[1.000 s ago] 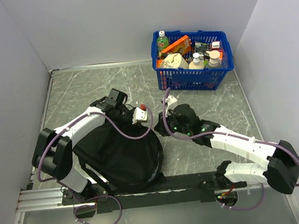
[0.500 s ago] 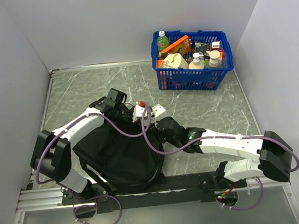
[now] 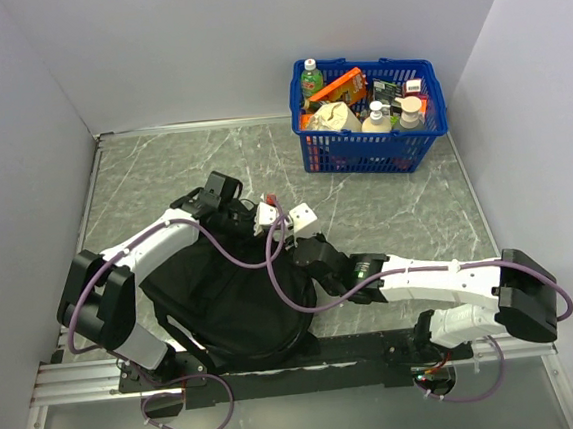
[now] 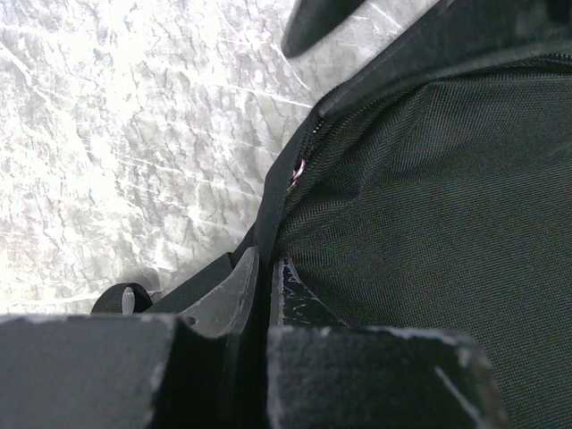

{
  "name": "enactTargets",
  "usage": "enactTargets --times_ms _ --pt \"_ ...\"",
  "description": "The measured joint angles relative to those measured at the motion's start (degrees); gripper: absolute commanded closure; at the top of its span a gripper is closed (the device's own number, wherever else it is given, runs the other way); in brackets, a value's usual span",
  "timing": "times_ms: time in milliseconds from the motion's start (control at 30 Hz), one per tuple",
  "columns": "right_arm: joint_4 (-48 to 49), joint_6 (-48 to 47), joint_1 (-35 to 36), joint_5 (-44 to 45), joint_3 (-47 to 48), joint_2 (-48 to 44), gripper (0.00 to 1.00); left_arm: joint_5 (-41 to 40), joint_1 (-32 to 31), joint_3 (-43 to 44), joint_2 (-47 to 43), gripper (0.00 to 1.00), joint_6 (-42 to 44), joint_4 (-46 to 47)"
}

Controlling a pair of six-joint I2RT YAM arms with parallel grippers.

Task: Pack the student bag
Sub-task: Zip the student bag at the center of the board.

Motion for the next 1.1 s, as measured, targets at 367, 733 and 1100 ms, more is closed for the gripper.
enactTargets --times_ms 367,733,1100 --pt "2.10 0.81 -0.24 -4.92 -0.24 0.13 1.00 -0.04 0.00 -0.24 -0.02 0.99 -0.68 0.42" --pt "3.69 2.91 -2.80 -10.75 -2.01 0.26 1.00 -0.20 -0.02 -0.24 -0.02 0.99 -1.11 0.37" --pt "3.87 7.04 -12.50 -23.02 -7.34 -10.51 1.00 0.76 -1.42 -0.24 -0.26 0.99 -1.11 1.66"
